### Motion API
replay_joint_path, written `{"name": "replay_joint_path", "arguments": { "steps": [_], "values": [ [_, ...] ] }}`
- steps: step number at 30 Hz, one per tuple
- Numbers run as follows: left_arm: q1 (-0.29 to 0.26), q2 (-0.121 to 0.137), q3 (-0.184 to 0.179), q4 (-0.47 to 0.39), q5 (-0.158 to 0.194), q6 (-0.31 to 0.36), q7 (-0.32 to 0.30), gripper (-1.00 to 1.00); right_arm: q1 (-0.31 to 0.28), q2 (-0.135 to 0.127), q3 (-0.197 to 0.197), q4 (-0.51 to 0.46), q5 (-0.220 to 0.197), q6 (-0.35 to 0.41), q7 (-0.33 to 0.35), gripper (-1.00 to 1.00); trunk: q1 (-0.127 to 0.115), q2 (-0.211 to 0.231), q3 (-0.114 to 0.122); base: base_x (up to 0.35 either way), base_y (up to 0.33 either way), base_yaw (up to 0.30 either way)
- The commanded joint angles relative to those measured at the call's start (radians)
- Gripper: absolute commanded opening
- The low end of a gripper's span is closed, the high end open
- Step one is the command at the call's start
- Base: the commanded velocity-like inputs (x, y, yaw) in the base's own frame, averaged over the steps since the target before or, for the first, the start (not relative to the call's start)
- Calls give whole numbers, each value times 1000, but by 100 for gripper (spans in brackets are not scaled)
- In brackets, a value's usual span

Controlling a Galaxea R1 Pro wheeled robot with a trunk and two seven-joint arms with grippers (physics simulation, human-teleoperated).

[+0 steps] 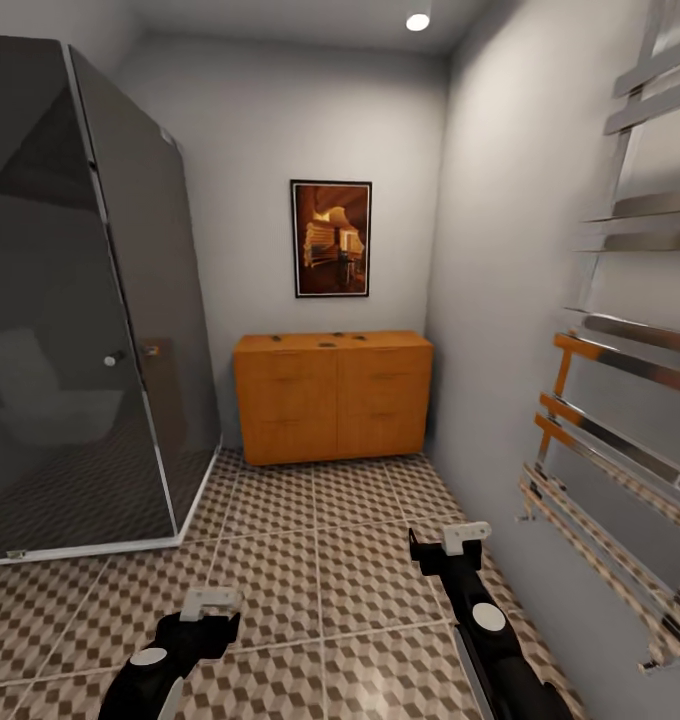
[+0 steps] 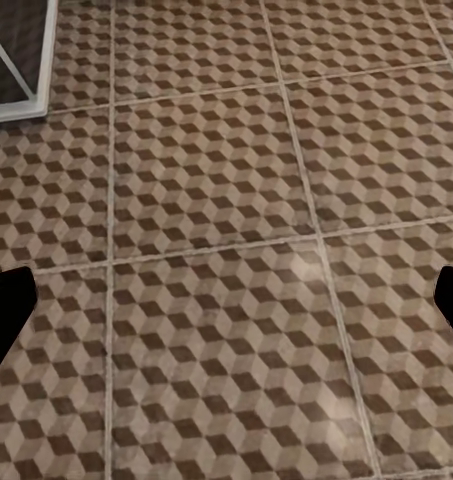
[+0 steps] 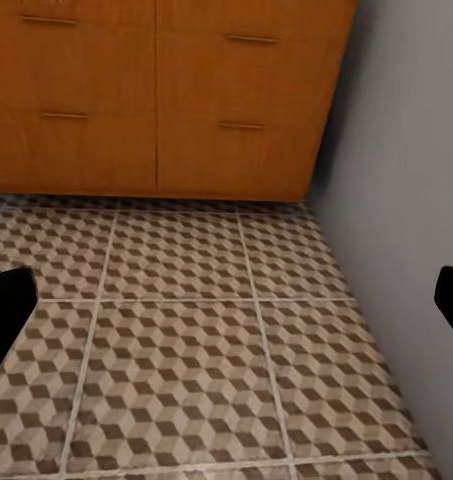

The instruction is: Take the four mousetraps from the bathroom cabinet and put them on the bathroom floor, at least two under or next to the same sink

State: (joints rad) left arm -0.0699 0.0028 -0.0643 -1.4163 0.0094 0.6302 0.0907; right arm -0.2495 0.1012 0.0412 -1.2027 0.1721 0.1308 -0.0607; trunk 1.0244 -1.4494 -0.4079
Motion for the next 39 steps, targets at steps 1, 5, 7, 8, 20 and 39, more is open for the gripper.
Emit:
{"name": "replay_joint_path", "arguments": {
  "steps": [1, 5, 7, 8, 20, 39],
  "values": [
    [-1, 0, -2, -1, 1, 5, 6, 100, 0, 0, 2, -2, 10, 8, -5, 100, 1, -1, -1, 333, 0, -3],
    [-1, 0, -2, 0, 1, 5, 6, 100, 0, 0, 2, -2, 10, 7, -5, 100, 1, -1, -1, 333, 0, -2],
    [-1, 0, -2, 0, 1, 5, 6, 100, 0, 0, 2, -2, 10, 7, -5, 100, 1, -1, -1, 333, 0, -1],
    [-1, 0, -2, 0, 1, 5, 6, 100, 0, 0, 2, -2, 10, 7, -5, 100, 1, -1, -1, 333, 0, 0],
    [-1, 0, -2, 2, 1, 5, 6, 100, 0, 1, 2, -2, 9, 7, -5, 100, 1, -1, -1, 333, 0, 0],
    [-1, 0, -2, 2, 1, 5, 6, 100, 0, 3, 3, -2, 9, 7, -5, 100, 1, -1, -1, 333, 0, 0]
  ]
}}
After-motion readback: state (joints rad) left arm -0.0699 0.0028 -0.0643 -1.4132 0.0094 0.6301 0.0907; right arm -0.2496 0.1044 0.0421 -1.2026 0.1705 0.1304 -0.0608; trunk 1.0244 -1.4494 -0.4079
